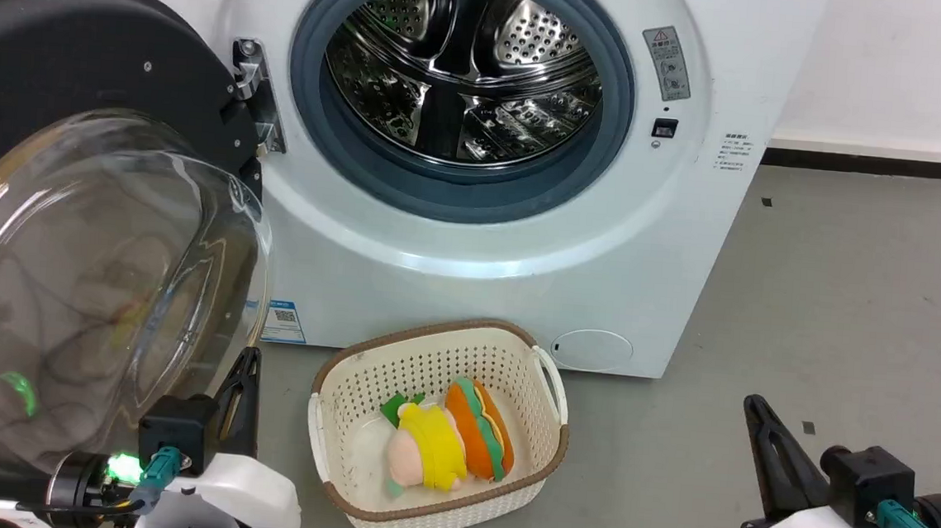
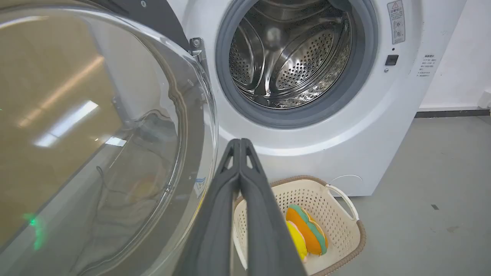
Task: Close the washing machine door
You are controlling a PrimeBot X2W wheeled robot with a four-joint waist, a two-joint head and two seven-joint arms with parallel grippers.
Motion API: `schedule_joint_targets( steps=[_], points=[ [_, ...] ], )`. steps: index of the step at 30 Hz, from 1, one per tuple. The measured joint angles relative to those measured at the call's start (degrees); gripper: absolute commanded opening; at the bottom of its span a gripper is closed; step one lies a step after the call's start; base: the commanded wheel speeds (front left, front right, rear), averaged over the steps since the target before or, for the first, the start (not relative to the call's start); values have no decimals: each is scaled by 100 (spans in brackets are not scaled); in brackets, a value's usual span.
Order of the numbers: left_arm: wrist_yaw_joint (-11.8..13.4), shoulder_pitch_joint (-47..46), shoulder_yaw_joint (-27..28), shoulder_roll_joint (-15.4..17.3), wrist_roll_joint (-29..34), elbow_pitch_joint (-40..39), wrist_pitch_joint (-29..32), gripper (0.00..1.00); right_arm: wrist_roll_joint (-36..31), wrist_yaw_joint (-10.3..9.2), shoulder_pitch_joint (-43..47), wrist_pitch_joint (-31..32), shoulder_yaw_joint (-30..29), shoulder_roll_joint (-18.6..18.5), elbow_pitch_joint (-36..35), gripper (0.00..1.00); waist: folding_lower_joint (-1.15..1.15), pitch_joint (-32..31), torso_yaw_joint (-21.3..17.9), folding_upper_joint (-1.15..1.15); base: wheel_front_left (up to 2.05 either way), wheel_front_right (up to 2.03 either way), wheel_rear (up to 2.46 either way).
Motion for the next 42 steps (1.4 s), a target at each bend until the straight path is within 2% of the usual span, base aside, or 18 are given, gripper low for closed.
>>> schedule_joint_targets(
  steps=[22, 23, 41, 42],
  points=[
    [0, 0, -2, 0, 0, 0, 0, 0, 0, 0, 0, 0, -2, 0, 0, 0, 0, 0, 0, 0, 0, 0, 0],
    [0, 0, -3, 0, 0, 0, 1, 100, 0, 0, 0, 0, -3, 0, 0, 100, 0, 0, 0, 0, 0, 0, 0],
    [168, -2, -87, 0, -1, 19, -134, 100, 167, 0, 6, -141, -114, -1, 8, 100, 0, 20, 22, 0, 0, 0, 0],
    [183, -3, -94, 0, -1, 16, -159, 83, 169, 0, 7, -158, -127, -1, 7, 100, 0, 22, 31, 0, 0, 0, 0]
  ],
)
